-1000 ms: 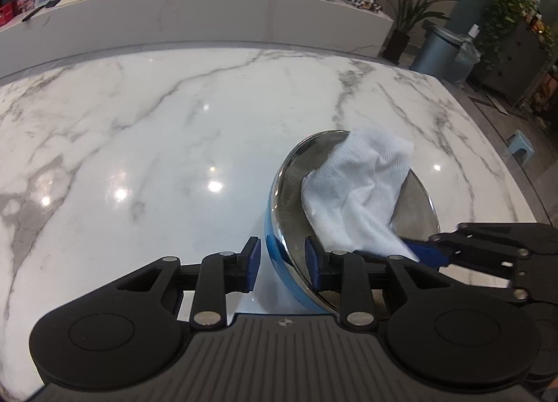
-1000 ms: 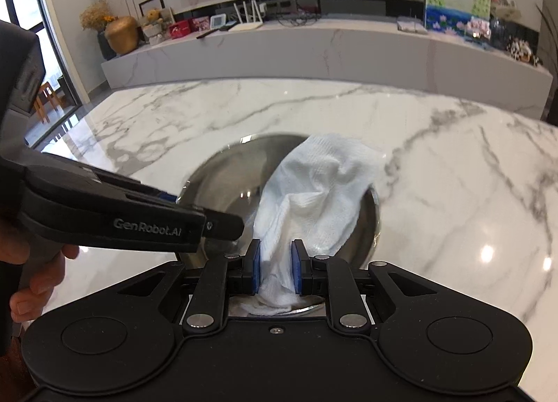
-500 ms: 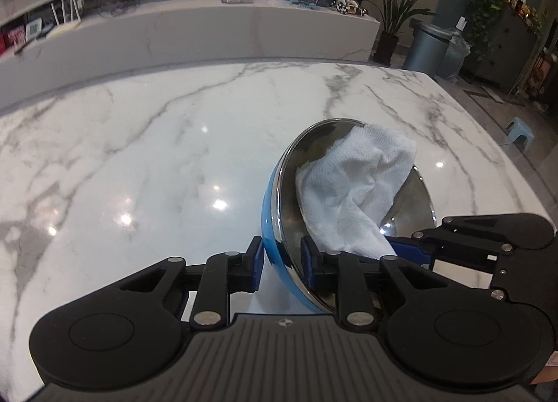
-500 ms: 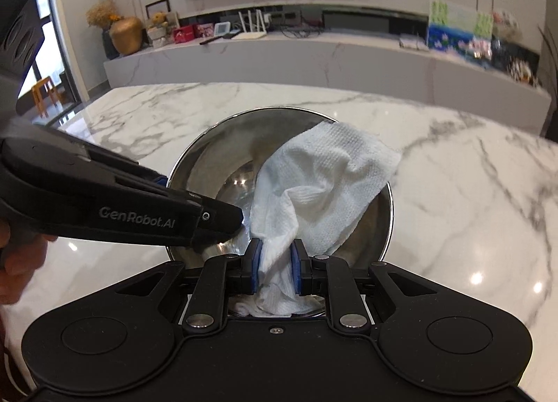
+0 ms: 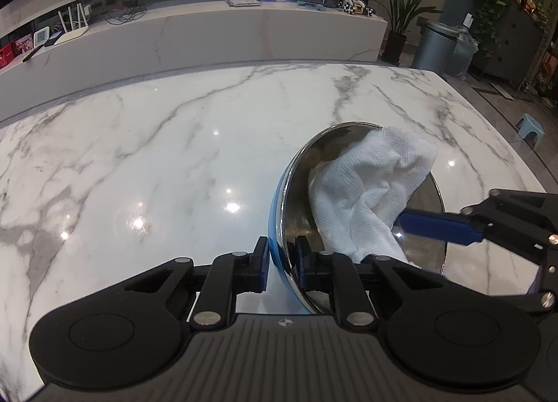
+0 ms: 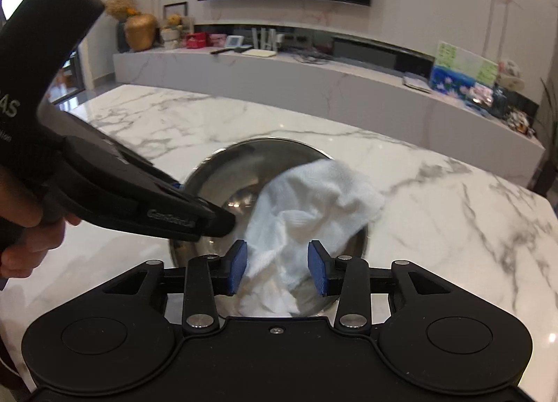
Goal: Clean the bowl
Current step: 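Lift the bowl with the left tool while the right tool brings the cloth inside, then tilt the bowl with the left tool while the right tool wipes its inside with the cloth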
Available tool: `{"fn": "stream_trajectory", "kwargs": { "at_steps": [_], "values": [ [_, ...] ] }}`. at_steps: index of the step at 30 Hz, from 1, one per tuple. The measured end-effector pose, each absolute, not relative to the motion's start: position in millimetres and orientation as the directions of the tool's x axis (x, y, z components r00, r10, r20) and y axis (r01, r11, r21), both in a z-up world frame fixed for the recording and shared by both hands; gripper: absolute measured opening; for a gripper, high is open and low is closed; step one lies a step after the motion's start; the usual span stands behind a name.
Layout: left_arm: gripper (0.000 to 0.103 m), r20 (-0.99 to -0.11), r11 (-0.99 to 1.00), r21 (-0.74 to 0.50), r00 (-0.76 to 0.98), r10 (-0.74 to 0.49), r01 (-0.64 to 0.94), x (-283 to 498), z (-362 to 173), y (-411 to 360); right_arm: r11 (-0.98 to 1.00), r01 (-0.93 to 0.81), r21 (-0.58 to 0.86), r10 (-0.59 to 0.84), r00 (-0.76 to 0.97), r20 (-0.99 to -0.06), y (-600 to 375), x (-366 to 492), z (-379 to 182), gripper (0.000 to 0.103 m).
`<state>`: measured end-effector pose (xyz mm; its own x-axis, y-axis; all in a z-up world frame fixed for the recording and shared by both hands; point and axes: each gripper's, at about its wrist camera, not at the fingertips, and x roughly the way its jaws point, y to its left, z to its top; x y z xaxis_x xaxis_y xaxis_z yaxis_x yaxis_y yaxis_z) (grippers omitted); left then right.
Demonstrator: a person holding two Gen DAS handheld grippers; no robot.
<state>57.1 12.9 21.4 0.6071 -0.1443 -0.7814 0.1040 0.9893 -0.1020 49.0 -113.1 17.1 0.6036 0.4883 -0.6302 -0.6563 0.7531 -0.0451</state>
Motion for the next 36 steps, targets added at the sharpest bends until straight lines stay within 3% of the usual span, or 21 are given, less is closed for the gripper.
{"fn": "stream_trajectory", "kwargs": {
  "at_steps": [8, 18, 22, 27, 30, 36],
  "values": [
    [0.014, -0.785, 0.989, -0.109, 0.602, -0.145, 0.097, 57, 22, 16, 0.749, -0.661, -0.036, 0.47, 0.569, -0.675, -104, 52, 9, 0.013],
    [0.014, -0.787, 0.989, -0.111, 0.599, -0.149, 0.1, 57, 21, 16, 0.771, -0.637, -0.005, 0.459, 0.561, -0.689, -107, 57, 2, 0.012],
    [0.022, -0.803, 0.986, -0.136, 0.572, -0.166, 0.096, 58, 16, 17, 0.776, -0.631, 0.018, 0.469, 0.557, -0.685, -111, 58, 1, 0.012],
    [0.023, -0.813, 0.978, -0.186, 0.543, -0.209, 0.097, 56, 10, 18, 0.784, -0.62, 0.03, 0.469, 0.559, -0.684, -112, 60, -1, 0.012],
    [0.017, -0.813, 0.975, -0.193, 0.54, -0.22, 0.106, 57, 9, 18, 0.79, -0.613, 0.026, 0.457, 0.56, -0.692, -112, 61, -4, 0.012],
    [0.017, -0.813, 0.977, -0.176, 0.541, -0.214, 0.122, 56, 11, 16, 0.786, -0.618, -0.001, 0.448, 0.571, -0.688, -108, 59, -4, 0.013]
  ]
}}
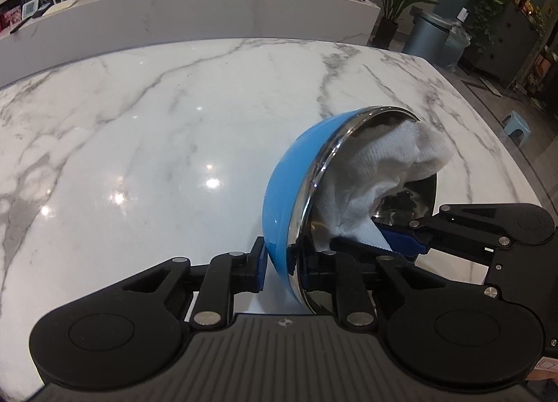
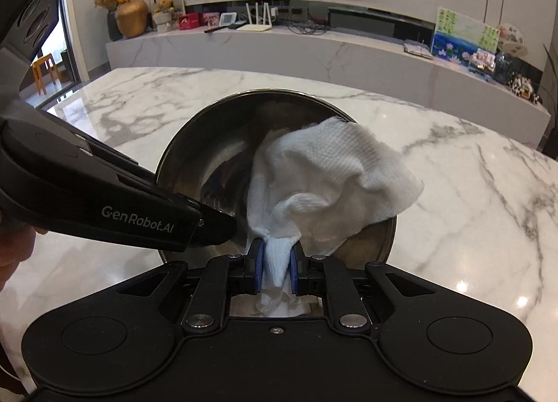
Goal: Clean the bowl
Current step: 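Tilt the bowl with the left tool while the right tool wipes its inside with the cloth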
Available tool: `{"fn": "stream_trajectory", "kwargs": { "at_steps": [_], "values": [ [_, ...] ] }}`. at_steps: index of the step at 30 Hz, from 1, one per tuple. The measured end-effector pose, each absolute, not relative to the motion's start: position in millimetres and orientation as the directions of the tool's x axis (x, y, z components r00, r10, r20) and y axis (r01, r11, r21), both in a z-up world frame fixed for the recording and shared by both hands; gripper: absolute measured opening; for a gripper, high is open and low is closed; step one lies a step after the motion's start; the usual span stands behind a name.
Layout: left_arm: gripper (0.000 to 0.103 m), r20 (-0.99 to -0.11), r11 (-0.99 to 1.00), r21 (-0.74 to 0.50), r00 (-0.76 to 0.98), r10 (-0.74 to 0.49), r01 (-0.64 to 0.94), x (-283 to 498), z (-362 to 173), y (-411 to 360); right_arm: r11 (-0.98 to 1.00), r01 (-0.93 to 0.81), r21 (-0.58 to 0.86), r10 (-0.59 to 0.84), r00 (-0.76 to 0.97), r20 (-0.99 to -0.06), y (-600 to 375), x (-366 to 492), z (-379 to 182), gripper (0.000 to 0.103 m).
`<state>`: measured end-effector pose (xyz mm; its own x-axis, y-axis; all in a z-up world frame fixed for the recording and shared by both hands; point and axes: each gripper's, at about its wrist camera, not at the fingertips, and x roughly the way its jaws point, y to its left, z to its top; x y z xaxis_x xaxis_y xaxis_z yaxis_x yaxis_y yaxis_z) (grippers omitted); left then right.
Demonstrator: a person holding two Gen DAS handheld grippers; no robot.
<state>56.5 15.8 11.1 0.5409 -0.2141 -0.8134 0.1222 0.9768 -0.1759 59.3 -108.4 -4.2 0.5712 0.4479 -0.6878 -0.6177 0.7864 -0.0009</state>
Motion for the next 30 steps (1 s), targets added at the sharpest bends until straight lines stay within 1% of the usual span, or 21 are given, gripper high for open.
{"fn": "stream_trajectory", "kwargs": {
  "at_steps": [6, 11, 14, 16, 24, 28, 30],
  "values": [
    [0.017, -0.815, 0.981, -0.135, 0.547, -0.19, 0.141, 54, 13, 10, 0.75, -0.649, -0.131, 0.406, 0.608, -0.683, -99, 49, -6, 0.012],
    [0.017, -0.816, 0.983, -0.126, 0.549, -0.179, 0.134, 54, 14, 11, 0.67, -0.621, -0.408, 0.285, 0.722, -0.631, -85, 29, -16, 0.012],
    [0.016, -0.816, 0.984, -0.125, 0.551, -0.175, 0.127, 55, 14, 13, 0.65, -0.598, -0.47, 0.25, 0.752, -0.61, -84, 24, -18, 0.012],
    [0.016, -0.815, 0.984, -0.125, 0.554, -0.174, 0.124, 55, 15, 14, 0.654, -0.593, -0.47, 0.246, 0.754, -0.609, -85, 26, -17, 0.012],
    [0.016, -0.808, 0.984, -0.137, 0.562, -0.179, 0.115, 56, 14, 15, 0.721, -0.598, -0.349, 0.282, 0.714, -0.641, -97, 38, -10, 0.012],
    [0.025, -0.807, 0.981, -0.153, 0.557, -0.196, 0.123, 56, 13, 14, 0.758, -0.595, -0.268, 0.304, 0.686, -0.661, -103, 45, -9, 0.013],
    [0.026, -0.815, 0.977, -0.169, 0.54, -0.211, 0.127, 57, 10, 12, 0.783, -0.591, -0.193, 0.329, 0.658, -0.677, -107, 49, -9, 0.013]
  ]
}}
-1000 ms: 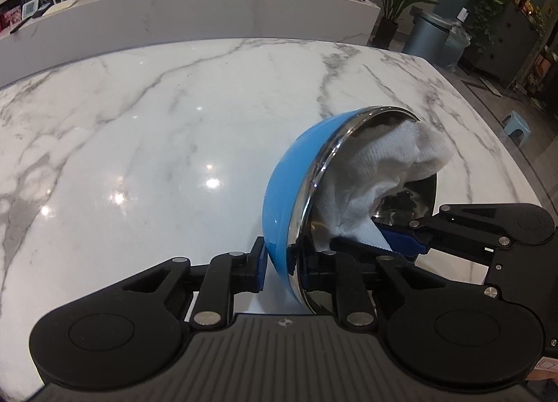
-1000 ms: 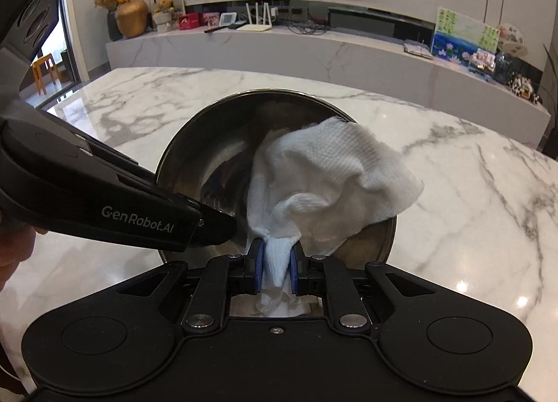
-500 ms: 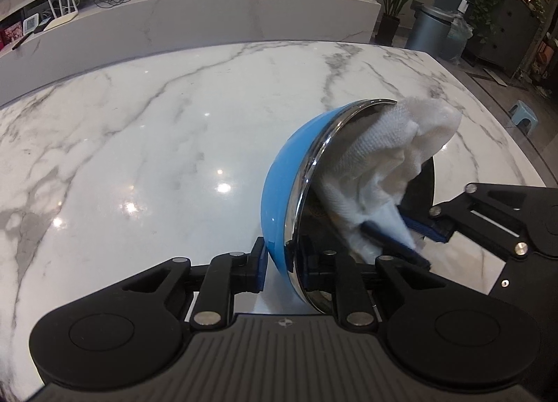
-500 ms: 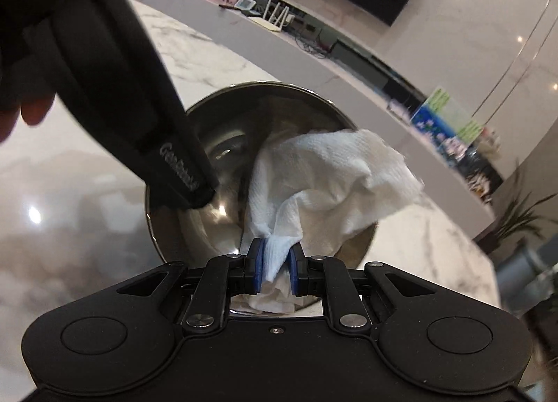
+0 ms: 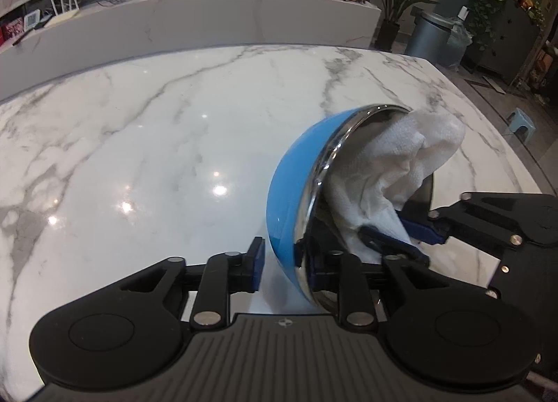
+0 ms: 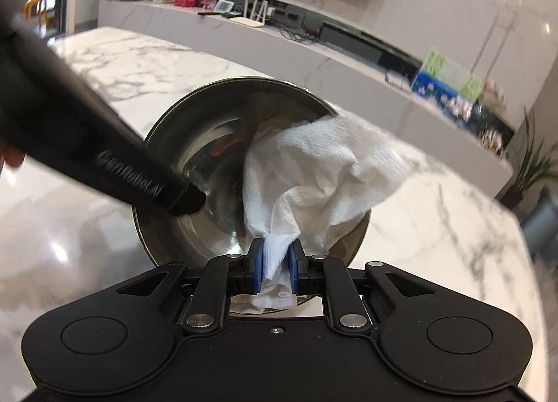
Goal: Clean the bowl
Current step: 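Tilt the bowl with the left tool while the right tool wipes its inside with the cloth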
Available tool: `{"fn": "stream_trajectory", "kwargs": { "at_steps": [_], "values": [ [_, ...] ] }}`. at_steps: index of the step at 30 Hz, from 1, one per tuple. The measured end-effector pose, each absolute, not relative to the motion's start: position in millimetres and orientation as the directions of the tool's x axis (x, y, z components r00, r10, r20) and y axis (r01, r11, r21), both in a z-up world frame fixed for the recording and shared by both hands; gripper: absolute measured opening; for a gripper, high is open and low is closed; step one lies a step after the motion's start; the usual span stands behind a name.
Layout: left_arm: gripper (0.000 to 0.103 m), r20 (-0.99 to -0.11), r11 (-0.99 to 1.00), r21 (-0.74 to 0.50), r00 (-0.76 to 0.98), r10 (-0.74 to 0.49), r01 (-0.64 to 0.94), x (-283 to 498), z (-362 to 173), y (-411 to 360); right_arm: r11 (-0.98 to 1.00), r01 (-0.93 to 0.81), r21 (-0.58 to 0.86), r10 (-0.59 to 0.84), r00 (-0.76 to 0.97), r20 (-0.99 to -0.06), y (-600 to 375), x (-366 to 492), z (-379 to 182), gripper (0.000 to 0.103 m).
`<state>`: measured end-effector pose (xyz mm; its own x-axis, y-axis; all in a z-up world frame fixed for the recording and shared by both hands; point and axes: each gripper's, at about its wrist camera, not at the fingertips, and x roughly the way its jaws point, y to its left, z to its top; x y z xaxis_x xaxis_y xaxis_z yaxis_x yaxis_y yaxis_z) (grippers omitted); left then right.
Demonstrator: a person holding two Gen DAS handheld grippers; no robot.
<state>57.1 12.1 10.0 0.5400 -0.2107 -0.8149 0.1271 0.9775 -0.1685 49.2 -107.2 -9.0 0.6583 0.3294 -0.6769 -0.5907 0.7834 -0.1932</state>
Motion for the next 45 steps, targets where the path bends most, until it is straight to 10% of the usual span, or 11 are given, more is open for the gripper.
{"fn": "stream_trajectory", "kwargs": {
  "at_steps": [11, 28, 45],
  "values": [
    [0.019, -0.822, 0.97, -0.215, 0.515, -0.242, 0.112, 61, 4, 18, 0.821, -0.554, 0.139, 0.479, 0.534, -0.696, -126, 65, -6, 0.013],
    [0.019, -0.834, 0.98, -0.147, 0.516, -0.196, 0.134, 60, 10, 17, 0.666, -0.59, -0.457, 0.257, 0.757, -0.601, -84, 24, -21, 0.012],
    [0.025, -0.833, 0.971, -0.2, 0.5, -0.237, 0.127, 62, 2, 19, 0.803, -0.588, 0.097, 0.473, 0.53, -0.704, -112, 60, -9, 0.013]
  ]
}}
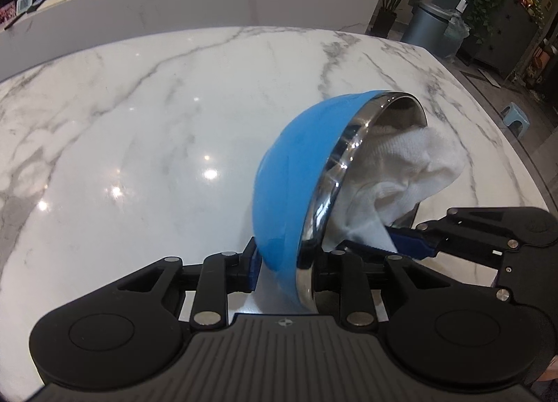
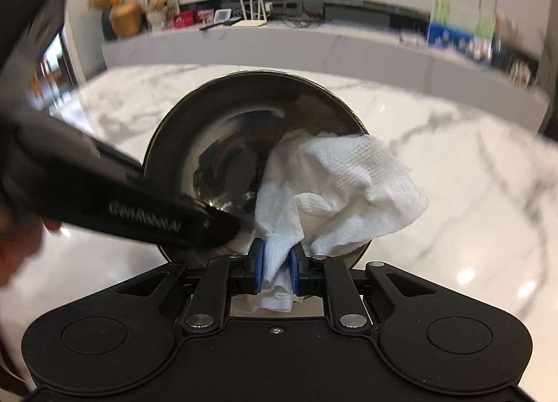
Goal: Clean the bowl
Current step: 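Tilt the bowl with the left tool while the right tool wipes its inside with the cloth, then rotate the bowl with the left tool while the right tool keeps wiping inside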
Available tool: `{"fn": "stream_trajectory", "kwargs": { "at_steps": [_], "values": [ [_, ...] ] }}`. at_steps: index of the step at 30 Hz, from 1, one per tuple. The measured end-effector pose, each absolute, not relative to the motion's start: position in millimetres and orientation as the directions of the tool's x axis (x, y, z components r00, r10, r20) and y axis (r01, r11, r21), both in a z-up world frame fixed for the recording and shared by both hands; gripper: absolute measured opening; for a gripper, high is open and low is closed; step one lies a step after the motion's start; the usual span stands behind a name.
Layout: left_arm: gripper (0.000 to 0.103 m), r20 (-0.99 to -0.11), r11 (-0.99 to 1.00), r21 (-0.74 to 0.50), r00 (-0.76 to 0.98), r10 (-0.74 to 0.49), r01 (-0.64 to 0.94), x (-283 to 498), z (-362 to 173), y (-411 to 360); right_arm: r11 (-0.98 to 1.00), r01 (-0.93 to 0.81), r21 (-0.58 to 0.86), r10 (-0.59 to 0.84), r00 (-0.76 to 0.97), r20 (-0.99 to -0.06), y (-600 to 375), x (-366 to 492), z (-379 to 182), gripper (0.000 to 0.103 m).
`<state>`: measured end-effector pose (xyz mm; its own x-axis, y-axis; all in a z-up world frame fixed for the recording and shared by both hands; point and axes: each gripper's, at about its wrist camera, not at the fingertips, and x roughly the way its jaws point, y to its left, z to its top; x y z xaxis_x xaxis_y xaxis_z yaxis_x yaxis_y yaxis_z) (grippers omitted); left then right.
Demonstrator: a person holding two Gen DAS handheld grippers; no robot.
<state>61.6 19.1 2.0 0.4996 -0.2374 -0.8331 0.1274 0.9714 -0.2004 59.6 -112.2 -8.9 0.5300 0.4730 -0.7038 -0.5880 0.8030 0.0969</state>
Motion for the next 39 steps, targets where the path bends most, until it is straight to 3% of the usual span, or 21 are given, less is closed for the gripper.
{"fn": "stream_trajectory", "kwargs": {
  "at_steps": [7, 10, 14, 16, 23, 30, 36, 39],
  "values": [
    [0.022, -0.837, 0.972, -0.19, 0.494, -0.235, 0.141, 61, 4, 19, 0.795, -0.605, 0.052, 0.458, 0.541, -0.706, -110, 59, -6, 0.013],
    [0.021, -0.841, 0.973, -0.171, 0.491, -0.227, 0.156, 61, 7, 18, 0.778, -0.626, -0.048, 0.421, 0.577, -0.7, -106, 52, -8, 0.013],
    [0.021, -0.849, 0.978, -0.103, 0.496, -0.182, 0.182, 62, 13, 17, 0.72, -0.618, -0.317, 0.315, 0.697, -0.645, -92, 34, -13, 0.013],
    [0.02, -0.851, 0.979, -0.08, 0.498, -0.164, 0.185, 62, 15, 18, 0.691, -0.614, -0.381, 0.298, 0.723, -0.624, -89, 29, -16, 0.013],
    [0.019, -0.836, 0.983, -0.094, 0.524, -0.164, 0.158, 63, 15, 24, 0.685, -0.625, -0.375, 0.309, 0.714, -0.628, -88, 27, -21, 0.013],
    [0.027, -0.824, 0.987, -0.12, 0.543, -0.161, 0.11, 62, 10, 24, 0.723, -0.637, -0.268, 0.341, 0.666, -0.663, -92, 35, -19, 0.013],
    [0.027, -0.822, 0.985, -0.154, 0.543, -0.173, 0.081, 65, 6, 29, 0.742, -0.663, -0.099, 0.426, 0.581, -0.693, -96, 38, -16, 0.013],
    [0.021, -0.824, 0.981, -0.171, 0.533, -0.192, 0.089, 67, 6, 30, 0.74, -0.668, -0.081, 0.439, 0.571, -0.694, -98, 38, -14, 0.013]
  ]
}}
